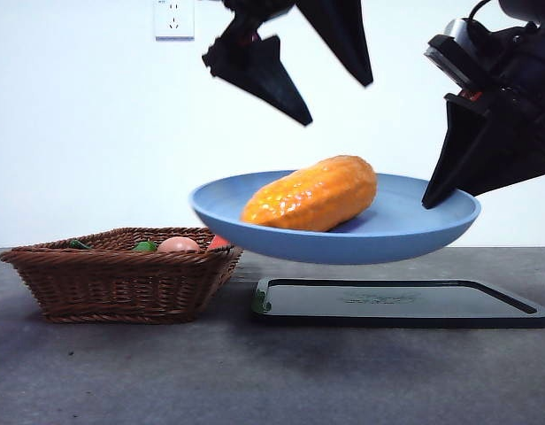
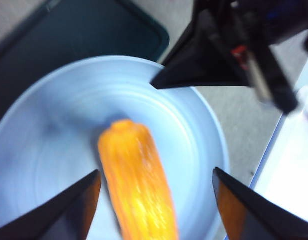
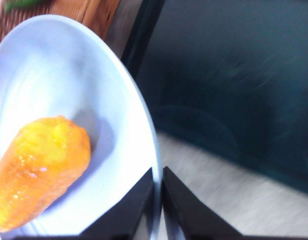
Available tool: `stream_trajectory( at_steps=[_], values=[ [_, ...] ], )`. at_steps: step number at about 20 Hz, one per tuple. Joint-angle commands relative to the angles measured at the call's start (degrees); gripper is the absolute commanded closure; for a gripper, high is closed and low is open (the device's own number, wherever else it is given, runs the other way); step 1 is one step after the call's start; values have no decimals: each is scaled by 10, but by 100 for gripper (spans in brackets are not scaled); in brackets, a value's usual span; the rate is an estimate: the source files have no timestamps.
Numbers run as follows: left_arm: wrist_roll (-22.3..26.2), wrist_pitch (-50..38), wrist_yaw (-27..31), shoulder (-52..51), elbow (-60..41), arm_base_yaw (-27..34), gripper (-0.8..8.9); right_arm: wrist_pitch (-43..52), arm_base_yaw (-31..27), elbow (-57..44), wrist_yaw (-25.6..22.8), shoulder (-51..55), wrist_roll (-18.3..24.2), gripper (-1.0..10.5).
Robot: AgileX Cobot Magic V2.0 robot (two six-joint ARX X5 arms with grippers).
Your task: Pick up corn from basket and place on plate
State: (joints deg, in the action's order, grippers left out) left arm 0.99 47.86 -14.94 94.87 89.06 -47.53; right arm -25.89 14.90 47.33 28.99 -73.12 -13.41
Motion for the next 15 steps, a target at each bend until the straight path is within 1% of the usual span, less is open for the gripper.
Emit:
stream_trajectory(
  at_steps=[1, 4, 7, 10, 15],
  values=[
    [12, 18, 0, 9, 32, 5, 448, 20, -20, 13, 6, -8, -12, 944],
    [12, 27, 0, 9, 51, 7, 448, 35, -60, 25, 6, -36, -12, 944],
    [13, 37, -1, 8, 63, 8, 449, 40, -90, 59, 6, -96, -7, 944],
    [13, 39, -1, 8, 65, 8, 449, 45, -107, 101, 10, -163, -3, 944],
    [14, 49, 0, 8, 65, 8, 449, 44, -117, 158, 11, -248, -1, 944]
  ],
)
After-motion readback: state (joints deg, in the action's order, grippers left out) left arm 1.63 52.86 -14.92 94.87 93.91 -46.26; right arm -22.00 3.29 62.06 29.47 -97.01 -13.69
